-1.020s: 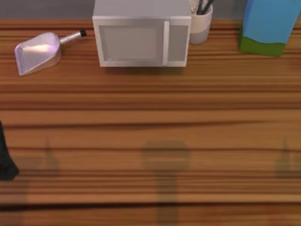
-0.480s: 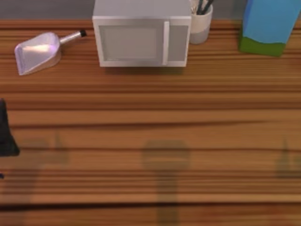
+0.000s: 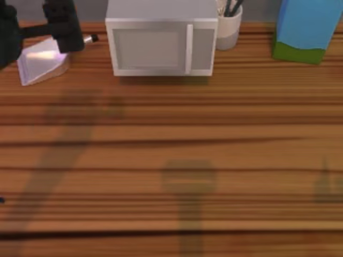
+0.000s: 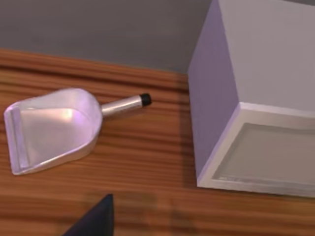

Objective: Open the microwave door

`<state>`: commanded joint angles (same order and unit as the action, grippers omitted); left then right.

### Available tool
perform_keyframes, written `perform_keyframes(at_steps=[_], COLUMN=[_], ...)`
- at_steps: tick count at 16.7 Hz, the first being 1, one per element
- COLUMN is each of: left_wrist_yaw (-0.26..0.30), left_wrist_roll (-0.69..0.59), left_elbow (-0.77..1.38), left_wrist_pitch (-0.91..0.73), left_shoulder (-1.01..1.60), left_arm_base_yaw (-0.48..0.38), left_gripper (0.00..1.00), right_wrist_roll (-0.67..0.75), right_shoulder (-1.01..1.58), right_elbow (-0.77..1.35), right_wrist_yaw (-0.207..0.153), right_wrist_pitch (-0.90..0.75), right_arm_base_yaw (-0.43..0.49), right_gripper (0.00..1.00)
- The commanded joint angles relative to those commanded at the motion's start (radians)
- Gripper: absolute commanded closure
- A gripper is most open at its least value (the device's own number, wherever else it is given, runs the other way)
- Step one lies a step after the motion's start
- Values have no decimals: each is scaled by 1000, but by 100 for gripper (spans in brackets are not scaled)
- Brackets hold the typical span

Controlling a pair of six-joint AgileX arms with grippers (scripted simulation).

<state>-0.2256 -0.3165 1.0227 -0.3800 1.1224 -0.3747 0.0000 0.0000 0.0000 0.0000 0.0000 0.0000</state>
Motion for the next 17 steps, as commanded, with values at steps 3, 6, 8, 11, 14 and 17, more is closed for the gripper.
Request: perform_keyframes(at_steps=[3,6,8,11,14,17], left_wrist_yaw=[-58,-112,-142,-178,-197,-199], left_wrist_roll=[-91,-168,-209,-253,-275,-277], left_elbow=[296,546,676,820,894,902], left_wrist_pitch=[-91,-179,-234,-303,-343,-347], left_shoulder=[336,628,786,959,1045,1053], left_arm_base_yaw=[-99,-188,-239,-296,-326,-329], left_gripper=[0,0,0,0,0,0], right_wrist_roll=[0,0,0,0,0,0], right_shoulder=[0,0,0,0,0,0], right_elbow=[0,0,0,0,0,0], right_wrist_yaw=[0,0,0,0,0,0], right_wrist_pitch=[0,0,0,0,0,0], right_arm_base_yaw=[0,0,0,0,0,0], right_gripper=[0,0,0,0,0,0])
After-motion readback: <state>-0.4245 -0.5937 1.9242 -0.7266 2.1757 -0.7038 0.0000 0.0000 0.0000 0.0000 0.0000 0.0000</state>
